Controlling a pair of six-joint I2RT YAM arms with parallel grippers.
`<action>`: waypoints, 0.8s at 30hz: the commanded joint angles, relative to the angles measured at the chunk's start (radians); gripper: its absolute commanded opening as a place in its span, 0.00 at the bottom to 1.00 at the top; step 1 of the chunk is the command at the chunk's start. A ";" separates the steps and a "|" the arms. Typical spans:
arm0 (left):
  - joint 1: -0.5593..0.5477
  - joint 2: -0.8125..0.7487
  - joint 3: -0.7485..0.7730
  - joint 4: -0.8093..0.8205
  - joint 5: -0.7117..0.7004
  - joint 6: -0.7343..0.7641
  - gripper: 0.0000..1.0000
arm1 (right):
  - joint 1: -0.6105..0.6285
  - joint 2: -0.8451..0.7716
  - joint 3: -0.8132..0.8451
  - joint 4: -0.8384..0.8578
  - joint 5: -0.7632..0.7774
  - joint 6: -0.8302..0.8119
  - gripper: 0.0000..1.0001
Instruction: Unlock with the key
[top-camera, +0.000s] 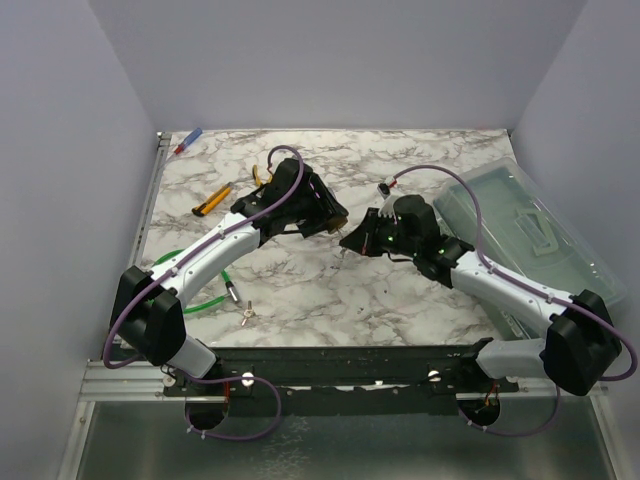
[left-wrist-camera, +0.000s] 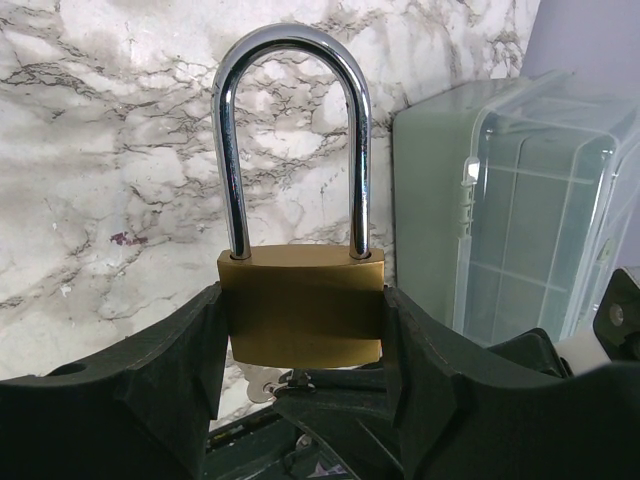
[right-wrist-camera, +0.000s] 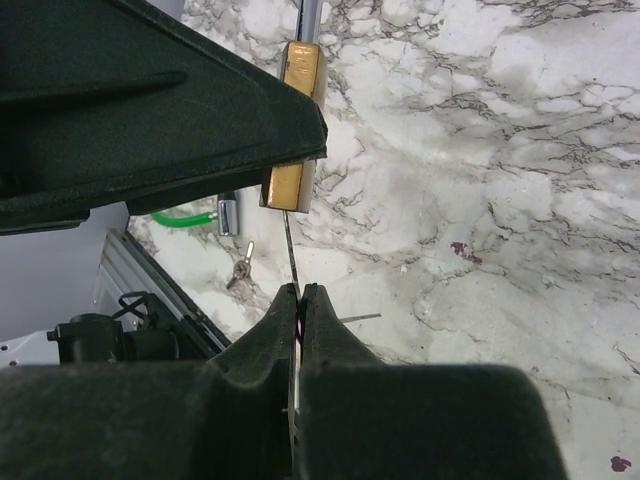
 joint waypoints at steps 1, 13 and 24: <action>0.001 -0.043 -0.005 0.066 0.022 -0.026 0.00 | 0.003 0.014 0.050 0.001 0.028 -0.013 0.00; 0.001 -0.042 -0.012 0.075 0.022 -0.028 0.00 | 0.003 0.054 0.099 -0.054 0.052 0.021 0.00; 0.001 -0.050 -0.019 0.078 0.016 -0.020 0.00 | 0.003 0.053 0.133 -0.128 0.119 0.039 0.00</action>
